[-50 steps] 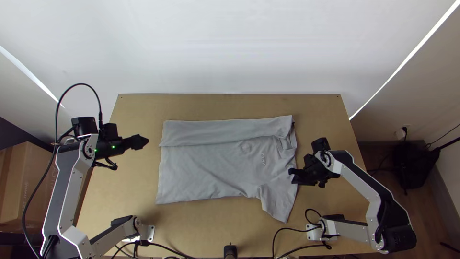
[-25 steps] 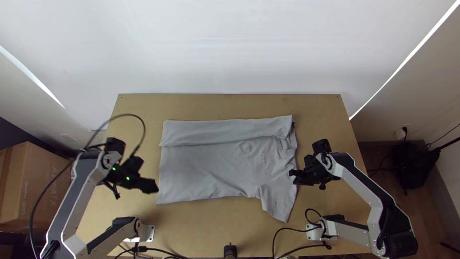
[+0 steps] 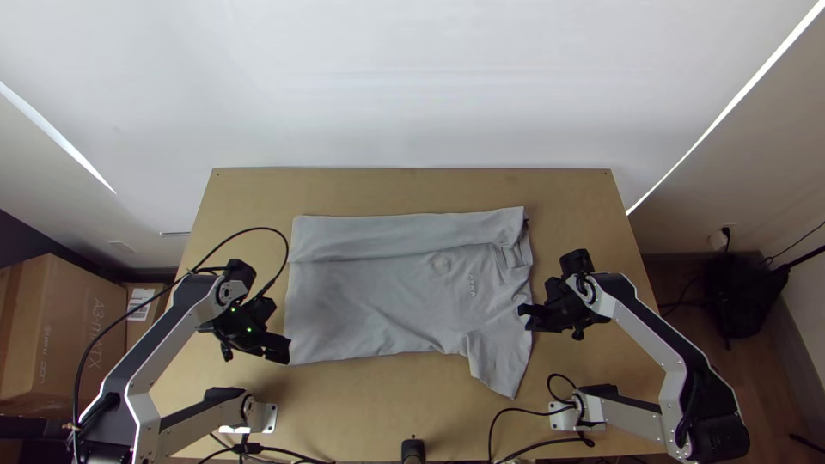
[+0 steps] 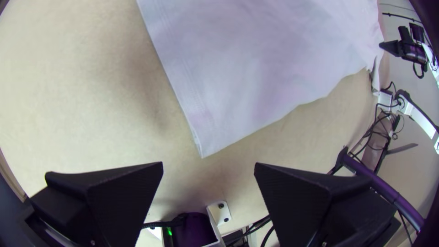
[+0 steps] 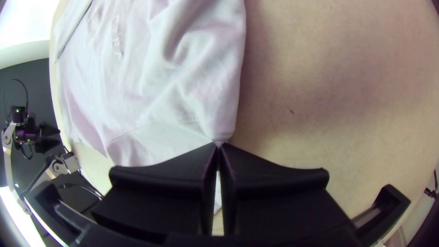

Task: Fold the t-shirt

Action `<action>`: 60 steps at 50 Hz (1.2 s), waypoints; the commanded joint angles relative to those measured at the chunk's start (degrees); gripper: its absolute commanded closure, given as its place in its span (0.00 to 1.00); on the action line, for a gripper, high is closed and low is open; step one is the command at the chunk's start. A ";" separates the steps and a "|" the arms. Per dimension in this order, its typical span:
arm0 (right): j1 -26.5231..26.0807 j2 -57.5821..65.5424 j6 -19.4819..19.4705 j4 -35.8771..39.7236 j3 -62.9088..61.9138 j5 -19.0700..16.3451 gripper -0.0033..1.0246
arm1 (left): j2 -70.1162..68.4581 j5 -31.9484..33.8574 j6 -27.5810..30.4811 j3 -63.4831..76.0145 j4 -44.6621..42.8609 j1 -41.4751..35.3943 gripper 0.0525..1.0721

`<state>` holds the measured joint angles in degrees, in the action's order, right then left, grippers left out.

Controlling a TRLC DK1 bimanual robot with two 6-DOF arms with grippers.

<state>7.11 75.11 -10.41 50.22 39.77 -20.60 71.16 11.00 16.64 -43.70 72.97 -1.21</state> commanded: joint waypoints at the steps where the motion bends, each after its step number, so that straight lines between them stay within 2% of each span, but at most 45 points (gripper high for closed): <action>1: 0.53 -1.63 -0.22 0.67 -1.01 -0.41 0.98 | 3.02 -1.25 -0.82 1.52 -0.55 -2.30 0.06; 16: 0.36 -2.78 -0.04 0.76 -1.45 -0.32 0.98 | 6.63 -2.83 -1.88 1.78 -1.78 -9.86 0.06; 31: 0.53 -3.66 0.22 0.76 -2.50 -0.41 0.98 | 11.02 -2.92 -2.41 1.87 -2.83 -14.34 0.06; 44: 0.71 -4.97 0.31 0.76 -2.77 -0.41 0.98 | 11.90 -3.01 -4.34 1.60 -3.80 -17.33 0.35; 49: 0.71 -5.24 0.31 0.76 -2.59 -0.41 0.98 | 13.04 -3.01 -5.04 1.25 -4.94 -17.42 0.60; 55: 0.80 -5.50 0.31 0.76 -2.42 -0.41 0.98 | 13.13 -3.01 -4.69 0.99 -6.52 -17.42 0.78; 56: 0.80 -5.50 0.31 0.76 -2.42 -0.41 0.98 | 13.13 -3.01 -4.34 0.90 -7.05 -17.42 0.85; 57: 0.80 -5.59 0.31 0.76 -2.33 -0.41 0.98 | 13.22 -2.92 -3.81 0.90 -7.40 -17.51 0.96; 60: 0.71 -5.50 0.48 0.76 -1.98 -0.32 0.98 | 13.57 -2.66 -2.93 0.81 -7.40 -17.42 0.98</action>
<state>7.49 70.74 -10.41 50.35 38.22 -20.60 83.33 8.10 12.47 -43.18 66.24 -18.39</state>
